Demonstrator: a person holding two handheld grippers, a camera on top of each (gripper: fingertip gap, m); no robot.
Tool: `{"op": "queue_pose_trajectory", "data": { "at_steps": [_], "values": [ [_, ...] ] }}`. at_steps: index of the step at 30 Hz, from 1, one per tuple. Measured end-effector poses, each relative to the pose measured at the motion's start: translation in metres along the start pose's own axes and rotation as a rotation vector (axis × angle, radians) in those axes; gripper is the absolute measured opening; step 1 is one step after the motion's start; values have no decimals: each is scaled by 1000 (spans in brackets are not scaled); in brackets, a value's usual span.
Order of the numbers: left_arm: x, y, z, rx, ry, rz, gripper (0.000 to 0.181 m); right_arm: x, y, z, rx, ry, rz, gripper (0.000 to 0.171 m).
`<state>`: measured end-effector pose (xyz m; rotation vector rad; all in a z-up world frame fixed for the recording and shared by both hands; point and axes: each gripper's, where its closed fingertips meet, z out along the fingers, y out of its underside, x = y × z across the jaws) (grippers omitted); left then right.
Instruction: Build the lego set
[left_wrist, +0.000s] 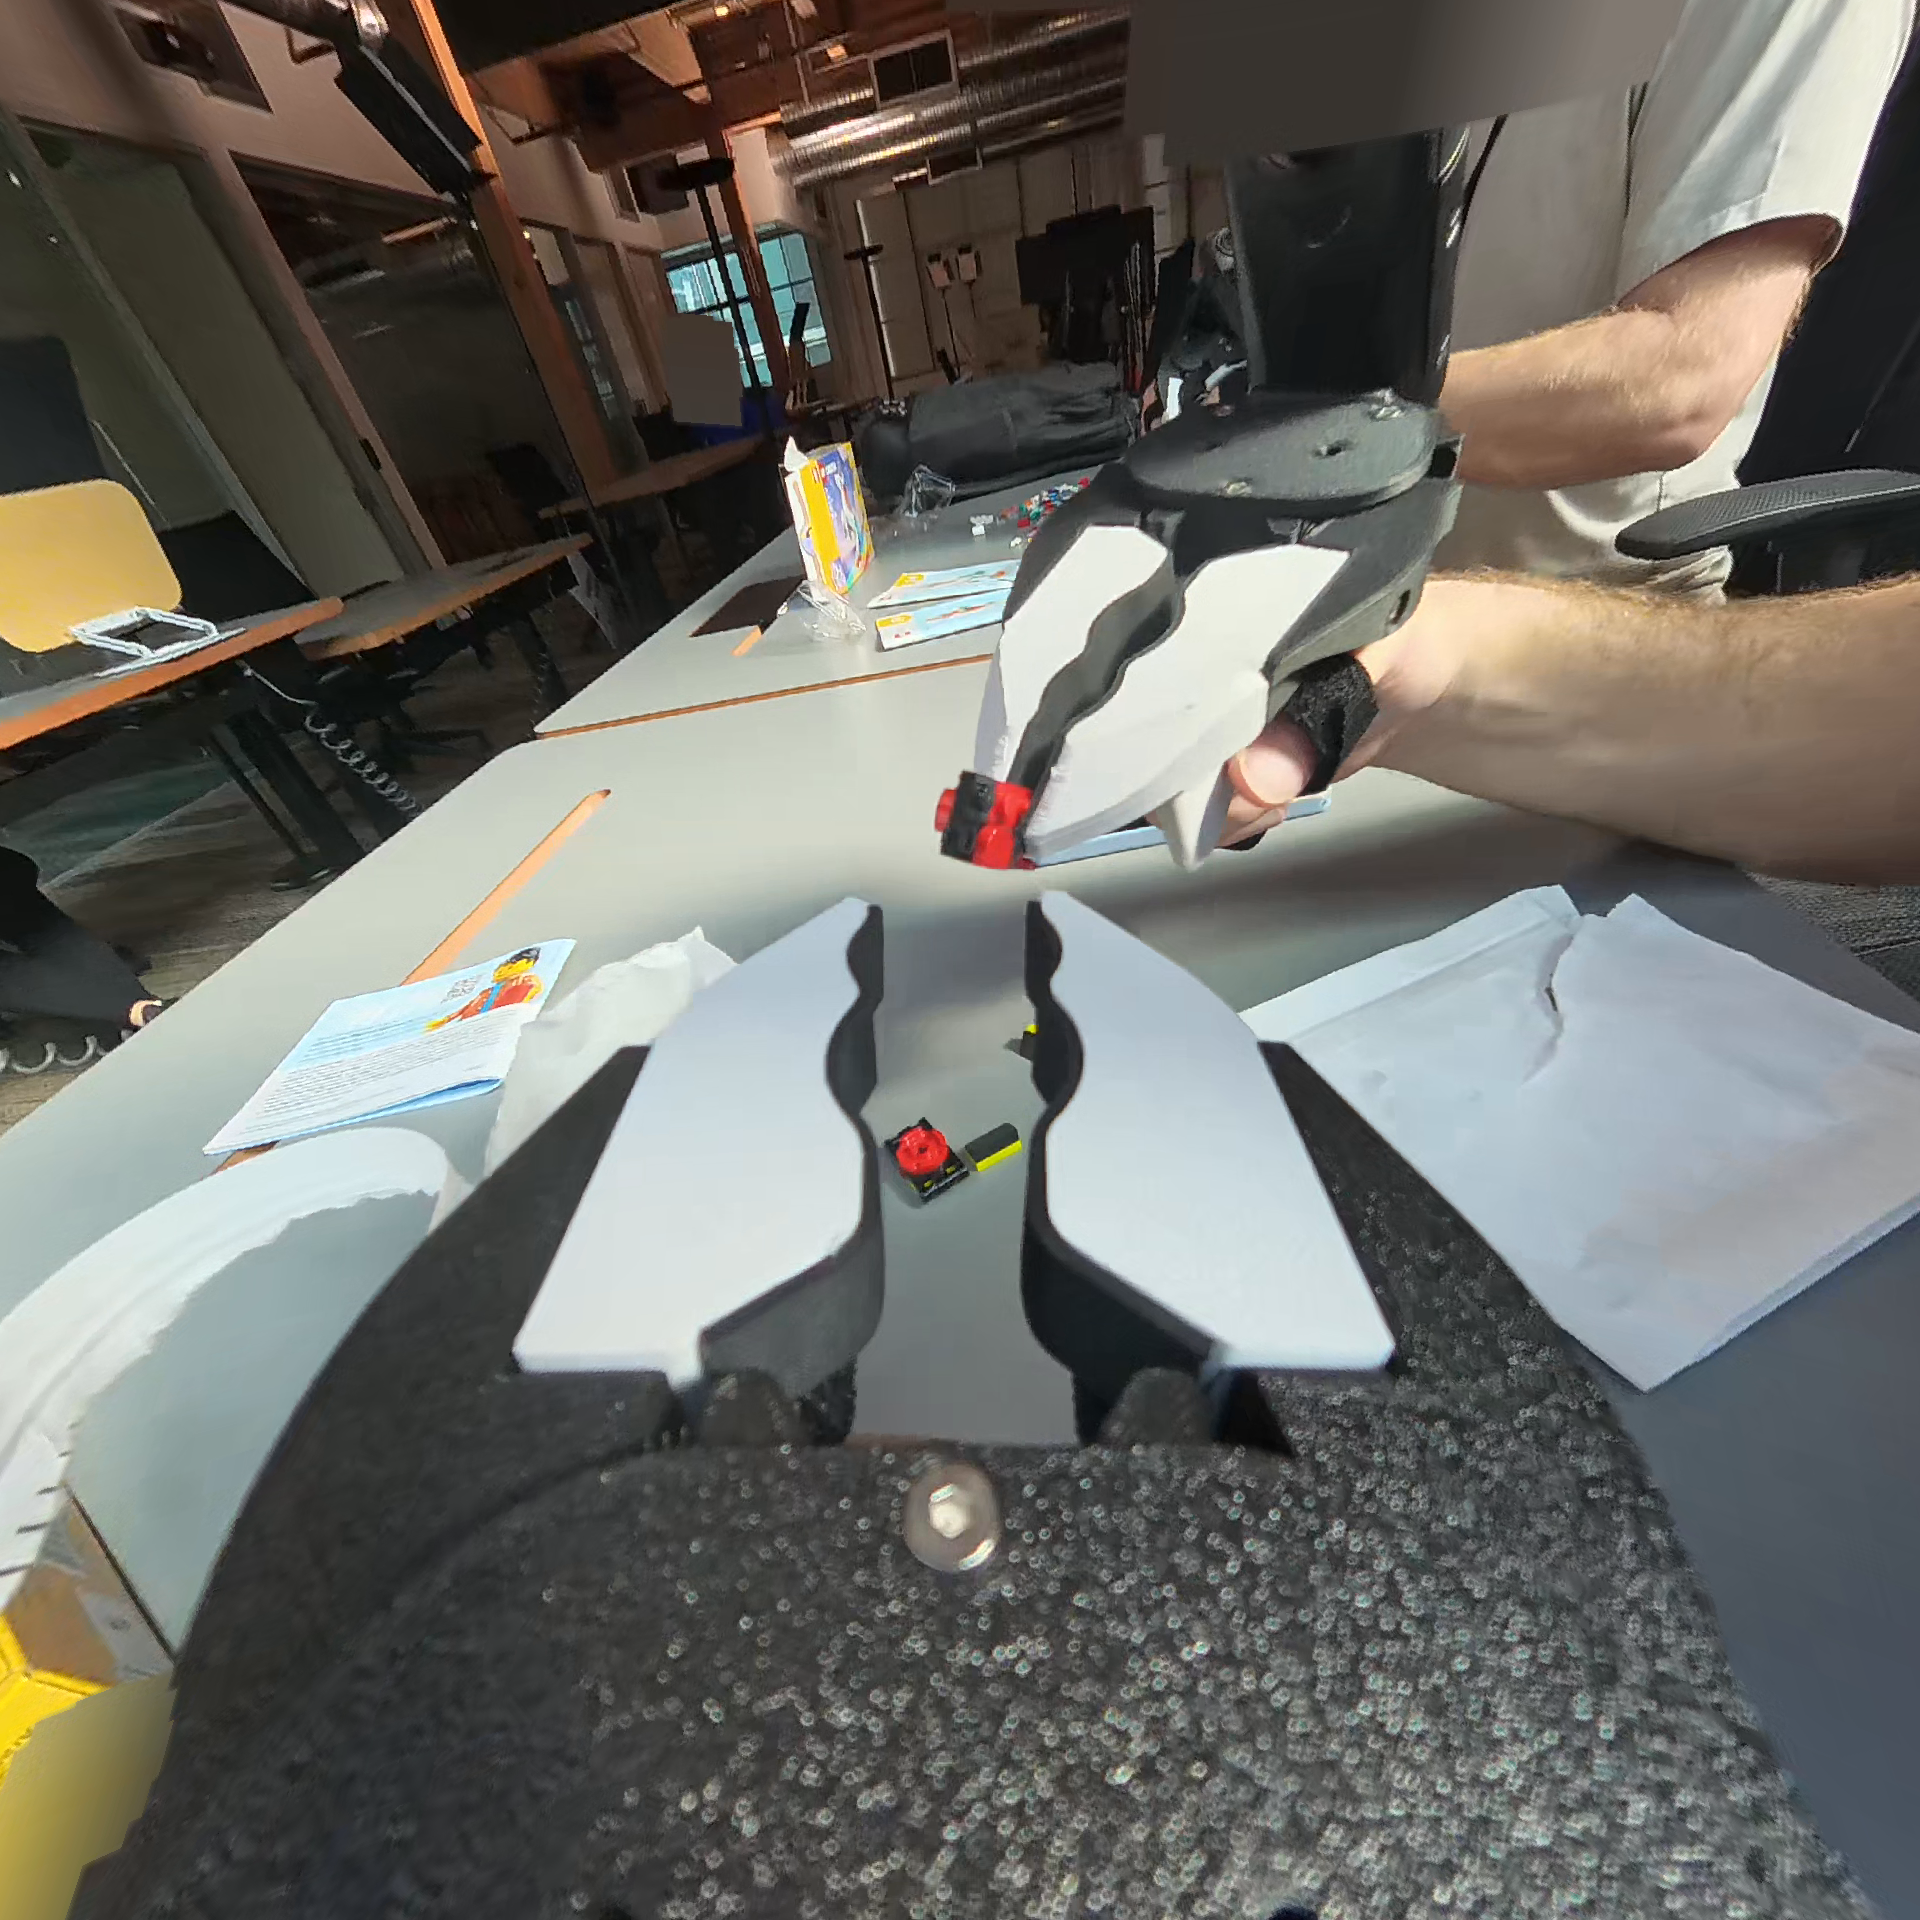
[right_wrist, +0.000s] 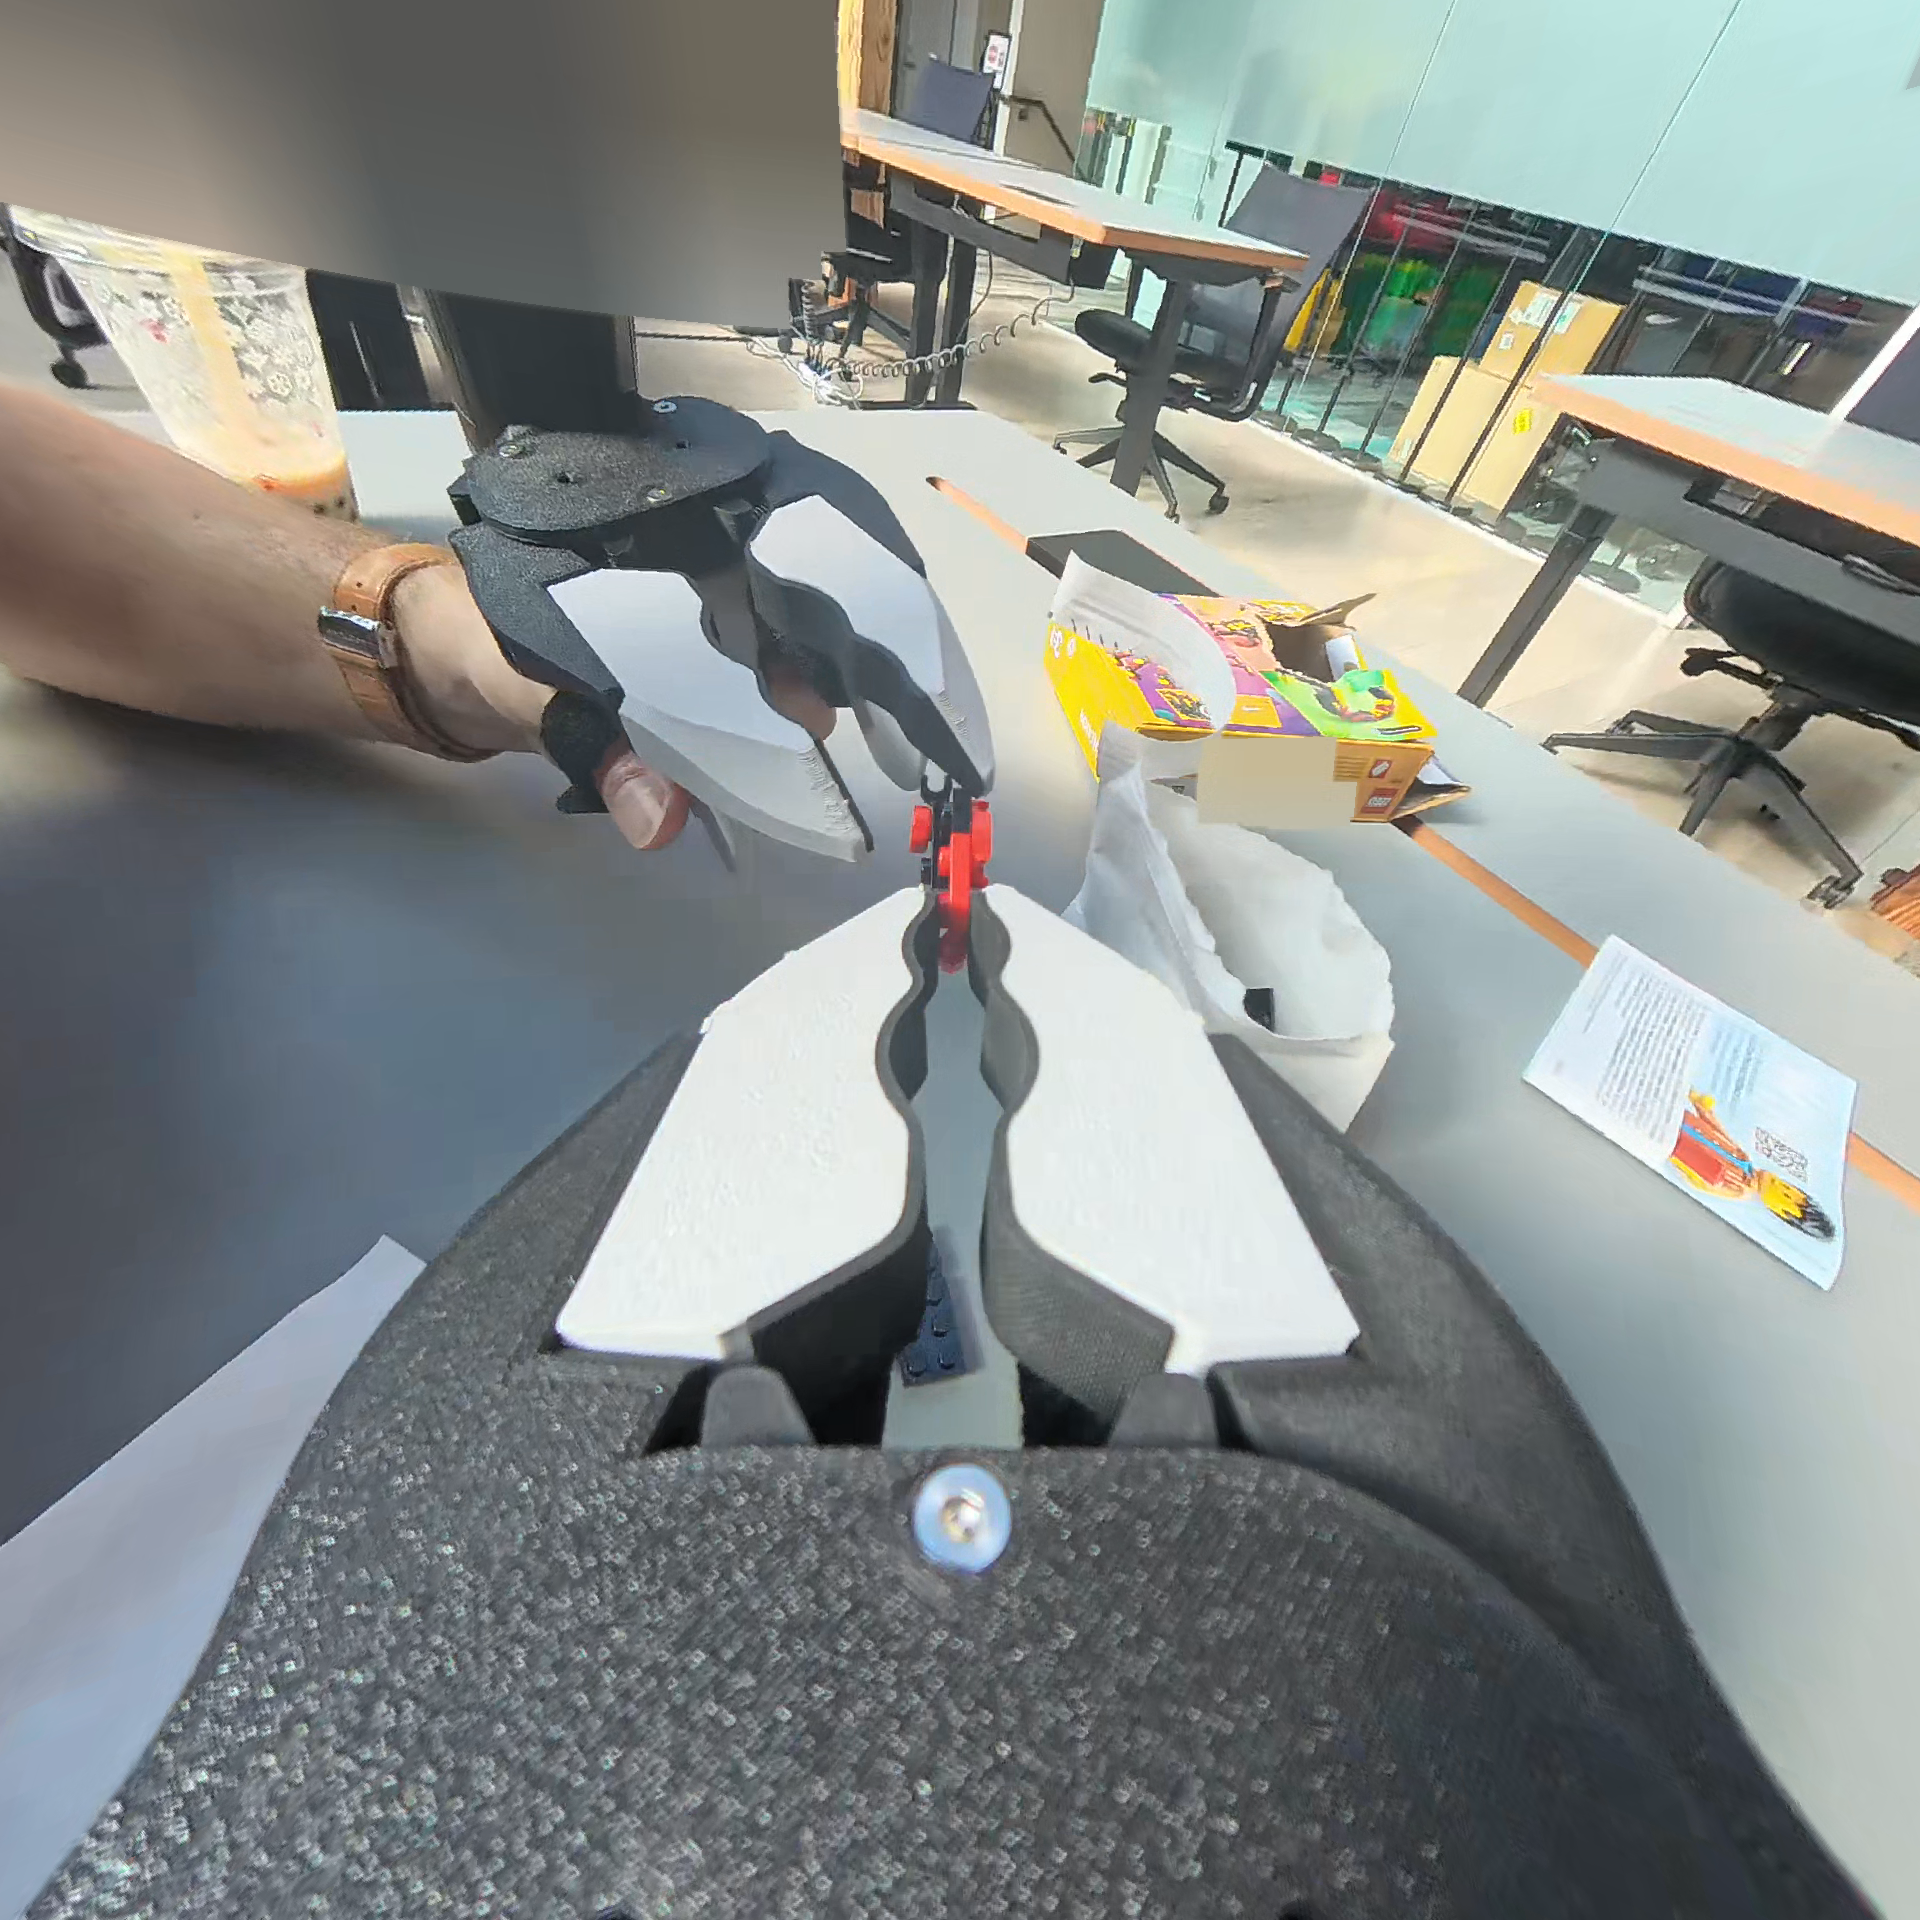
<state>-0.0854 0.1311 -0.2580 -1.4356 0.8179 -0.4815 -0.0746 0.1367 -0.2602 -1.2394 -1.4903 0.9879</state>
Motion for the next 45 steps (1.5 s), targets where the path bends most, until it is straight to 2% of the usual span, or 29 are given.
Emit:
{"op": "queue_pose_trajectory", "data": {
  "at_steps": [5,7,11,17,25,33,36,38,39,41,43,45],
  "values": [
    [9,-1,4,-25,4,85,12,-9,11,9,-54,-30,-20,5],
    [5,5,3,-71,-16,116,0,-6,16,9,-70,-9,-15,5],
    [5,8,4,-102,-22,110,0,-5,18,9,-69,-9,1,5],
    [3,9,0,-110,-5,90,14,-6,16,8,-37,-20,-4,5],
    [8,12,3,-108,8,85,8,-5,19,6,-48,-12,7,5],
    [4,15,3,-131,-94,229,5,3,23,12,-27,-24,301,7],
    [16,21,8,-139,-38,219,5,14,28,14,-31,45,361,5],
    [19,31,14,-205,-81,322,5,20,24,12,-2,43,410,5],
    [12,33,13,-231,-117,346,5,21,28,12,-32,52,398,5],
    [5,37,12,-231,-89,251,5,19,45,15,-108,53,398,5],
    [3,43,10,-241,-81,249,5,20,62,16,-183,37,433,5],
    [4,42,9,-212,-59,175,5,25,88,11,-325,59,422,4]
  ]
}}
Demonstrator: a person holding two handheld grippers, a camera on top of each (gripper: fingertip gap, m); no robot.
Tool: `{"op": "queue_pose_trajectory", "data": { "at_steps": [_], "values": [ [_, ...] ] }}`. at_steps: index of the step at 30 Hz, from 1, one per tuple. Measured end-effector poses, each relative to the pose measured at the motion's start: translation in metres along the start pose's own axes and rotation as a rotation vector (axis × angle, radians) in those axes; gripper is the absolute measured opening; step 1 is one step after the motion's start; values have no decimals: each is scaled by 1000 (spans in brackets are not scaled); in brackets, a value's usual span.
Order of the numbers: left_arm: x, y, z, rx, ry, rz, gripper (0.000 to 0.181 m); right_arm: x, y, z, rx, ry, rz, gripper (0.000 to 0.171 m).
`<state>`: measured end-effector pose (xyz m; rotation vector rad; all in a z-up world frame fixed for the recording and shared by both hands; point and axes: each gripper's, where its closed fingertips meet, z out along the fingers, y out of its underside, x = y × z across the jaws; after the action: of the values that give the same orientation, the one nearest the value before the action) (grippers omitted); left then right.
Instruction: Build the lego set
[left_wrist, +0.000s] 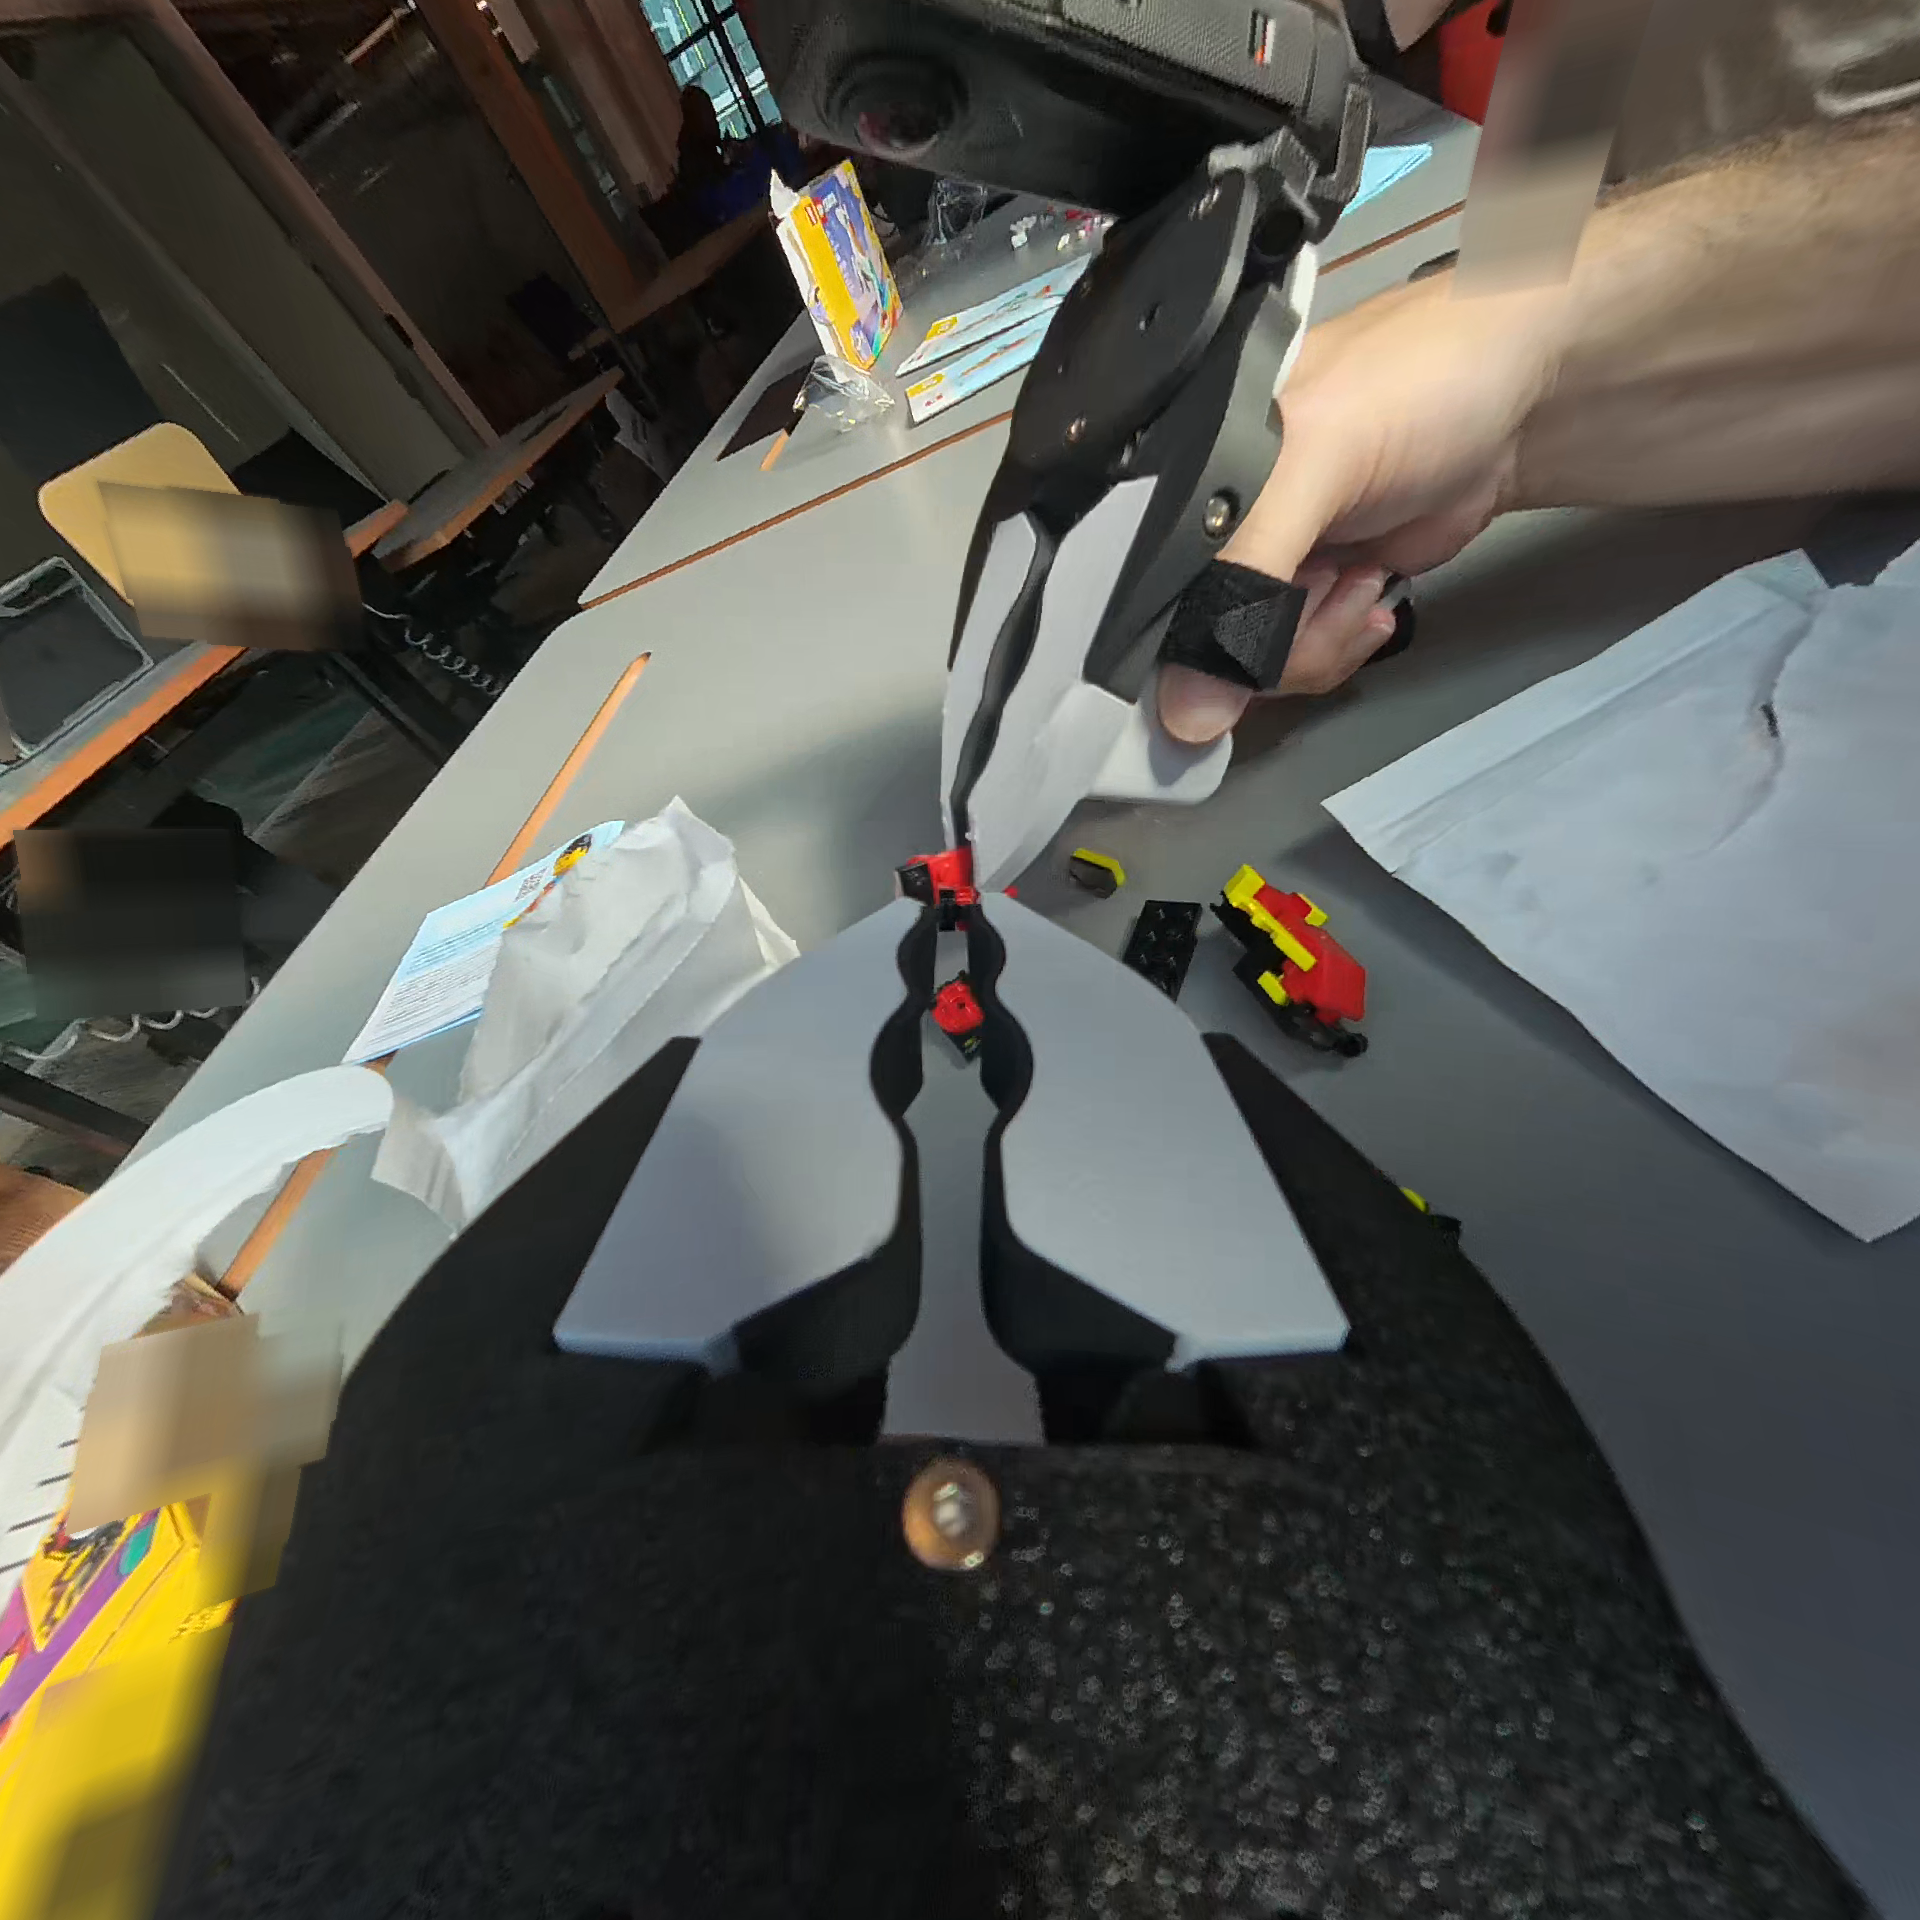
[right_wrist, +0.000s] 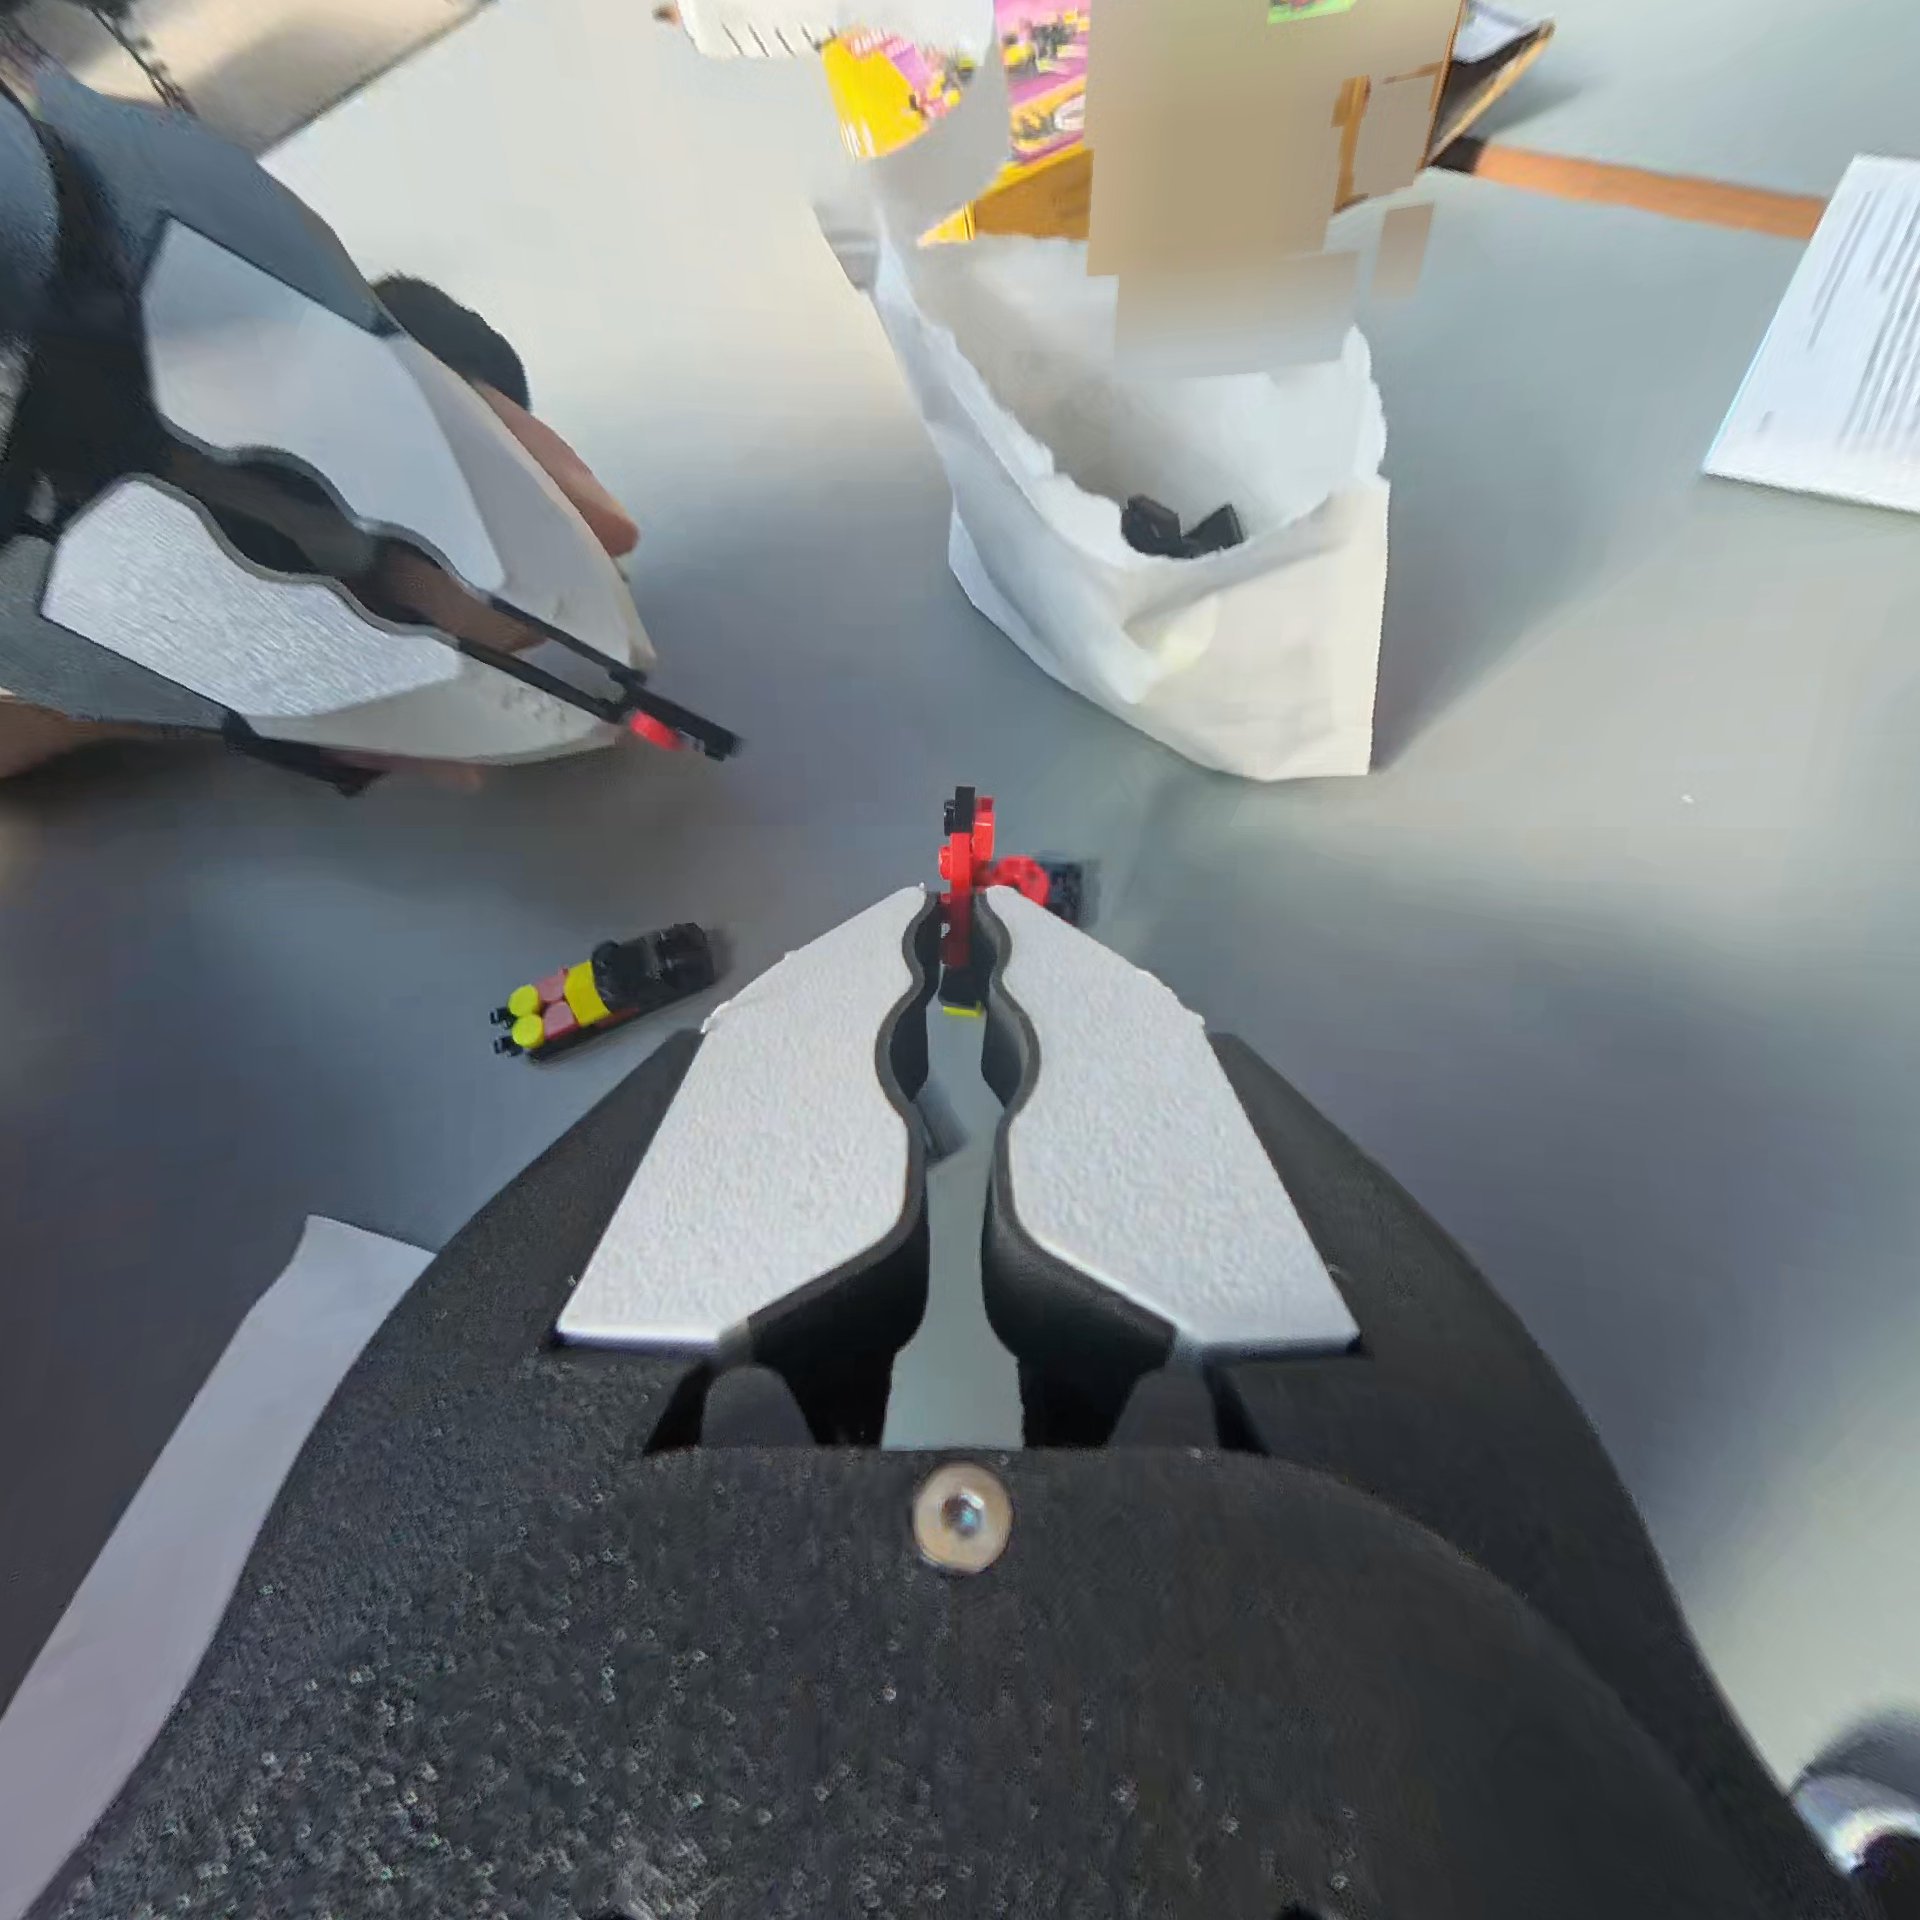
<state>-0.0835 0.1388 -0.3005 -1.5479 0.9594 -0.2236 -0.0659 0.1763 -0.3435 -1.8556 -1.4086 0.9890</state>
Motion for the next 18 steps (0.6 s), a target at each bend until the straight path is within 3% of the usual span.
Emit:
{"op": "queue_pose_trajectory", "data": {
  "at_steps": [3,7,12,18],
  "values": [
    [-8,-5,-5,61,7,-102,5,13,19,3,-108,69,-42,6],
    [-16,-30,-19,199,-103,27,5,4,6,-2,-29,28,-46,27],
    [-15,-57,-32,290,-263,298,6,-63,-75,-48,462,-592,326,19],
    [-13,-72,-40,325,-346,412,5,-86,-91,-53,536,-740,439,17]
  ]
}}
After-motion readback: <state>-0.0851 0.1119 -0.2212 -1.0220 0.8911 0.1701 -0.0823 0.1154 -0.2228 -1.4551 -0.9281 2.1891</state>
